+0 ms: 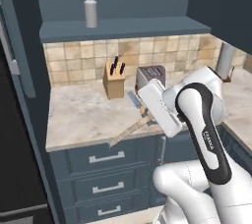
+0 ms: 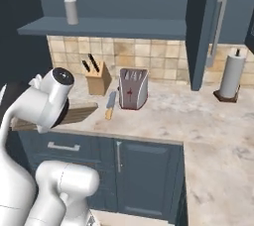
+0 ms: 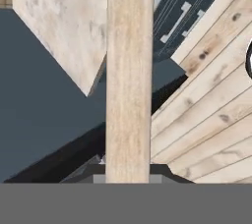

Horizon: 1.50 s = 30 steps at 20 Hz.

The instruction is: Move the cutting board and knife to the sink. Then move spray from the cabinet to the counter.

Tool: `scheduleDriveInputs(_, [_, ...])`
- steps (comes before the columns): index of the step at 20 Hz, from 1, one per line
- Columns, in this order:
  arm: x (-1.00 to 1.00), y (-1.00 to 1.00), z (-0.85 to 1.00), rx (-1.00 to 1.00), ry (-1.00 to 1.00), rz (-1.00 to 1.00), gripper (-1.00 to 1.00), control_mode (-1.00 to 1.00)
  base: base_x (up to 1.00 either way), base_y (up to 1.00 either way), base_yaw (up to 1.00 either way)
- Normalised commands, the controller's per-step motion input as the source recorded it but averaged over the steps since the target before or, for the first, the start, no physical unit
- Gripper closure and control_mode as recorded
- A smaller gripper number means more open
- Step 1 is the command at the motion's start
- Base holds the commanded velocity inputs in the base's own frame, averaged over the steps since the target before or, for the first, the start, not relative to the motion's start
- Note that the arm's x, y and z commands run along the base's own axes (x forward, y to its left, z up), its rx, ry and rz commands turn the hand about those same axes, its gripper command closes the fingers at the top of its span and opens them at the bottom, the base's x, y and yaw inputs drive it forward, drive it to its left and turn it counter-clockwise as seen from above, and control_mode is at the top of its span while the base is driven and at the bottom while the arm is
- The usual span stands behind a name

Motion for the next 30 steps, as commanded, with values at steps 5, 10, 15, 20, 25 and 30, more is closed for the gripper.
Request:
scheduleDriveInputs(5, [0.00,0.00,0.00,0.00,0.00,0.00,1.00,1.00,-0.69,0.57,-0.34])
scheduleDriveInputs(10, [0.00,0.00,0.00,0.00,0.00,0.00,1.00,1.00,-0.50,0.28,-0.58])
scheduleDriveInputs(15, [0.00,0.00,0.00,0.00,0.00,0.00,1.00,1.00,-0.01,0.02,-0.89])
scheduleDriveInputs(20, [0.00,0.00,0.00,0.00,0.00,0.00,1.00,1.00,0.08,-0.09,-0.83])
scheduleDriveInputs(25, [0.00,0.00,0.00,0.00,0.00,0.00,1.00,1.00,0.00,-0.15,-0.75])
scheduleDriveInputs(30, [0.00,0.00,0.00,0.00,0.00,0.00,1.00,1.00,0.00,-0.21,-0.74])
